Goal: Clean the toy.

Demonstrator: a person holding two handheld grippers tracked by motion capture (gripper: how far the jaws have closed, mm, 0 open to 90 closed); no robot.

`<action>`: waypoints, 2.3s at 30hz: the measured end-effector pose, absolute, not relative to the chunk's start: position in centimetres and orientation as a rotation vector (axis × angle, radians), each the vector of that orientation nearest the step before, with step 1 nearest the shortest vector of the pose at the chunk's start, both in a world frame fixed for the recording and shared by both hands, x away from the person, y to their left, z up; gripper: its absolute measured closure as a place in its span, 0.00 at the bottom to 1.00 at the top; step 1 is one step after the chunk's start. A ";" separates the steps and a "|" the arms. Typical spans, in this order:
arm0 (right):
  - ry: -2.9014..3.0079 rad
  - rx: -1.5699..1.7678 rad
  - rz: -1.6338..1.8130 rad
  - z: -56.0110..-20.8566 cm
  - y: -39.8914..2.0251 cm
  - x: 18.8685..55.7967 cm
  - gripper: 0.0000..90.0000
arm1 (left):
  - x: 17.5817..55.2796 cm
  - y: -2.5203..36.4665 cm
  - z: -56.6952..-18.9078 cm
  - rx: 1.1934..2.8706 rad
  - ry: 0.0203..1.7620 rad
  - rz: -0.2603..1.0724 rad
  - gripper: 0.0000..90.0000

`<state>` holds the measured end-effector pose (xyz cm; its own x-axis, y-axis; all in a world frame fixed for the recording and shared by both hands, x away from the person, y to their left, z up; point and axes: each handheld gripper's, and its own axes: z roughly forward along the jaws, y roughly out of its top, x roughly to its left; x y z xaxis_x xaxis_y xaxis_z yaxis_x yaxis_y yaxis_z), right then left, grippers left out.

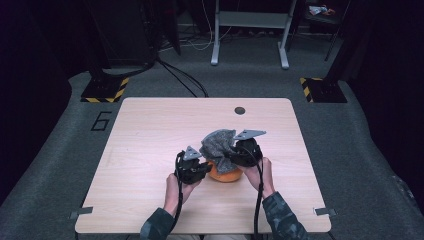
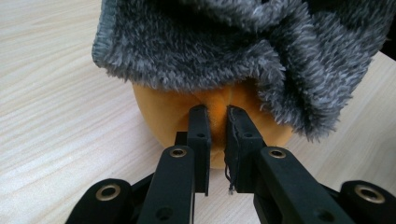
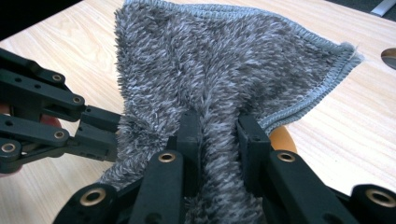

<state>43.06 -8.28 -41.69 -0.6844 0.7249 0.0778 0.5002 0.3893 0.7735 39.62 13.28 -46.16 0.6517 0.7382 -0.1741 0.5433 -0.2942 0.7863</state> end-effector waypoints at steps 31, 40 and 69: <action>2.328 1.259 1.139 -45.0 -14.3 41.9 0.82 | 39.8 13.7 -46.7 1.965 1.029 0.269 0.90; 2.327 1.334 1.060 -46.9 -15.7 42.0 0.82 | 39.8 13.7 -46.7 1.957 1.033 0.267 0.90; 2.336 1.176 1.180 -40.8 -12.5 43.1 0.82 | 39.7 13.5 -46.5 1.943 1.019 0.274 0.90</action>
<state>43.08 -12.48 -40.78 -0.6333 0.7657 0.1122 0.5449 0.3382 0.7673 39.67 13.47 -46.49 0.6361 0.7463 -0.1959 0.5480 -0.2582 0.7956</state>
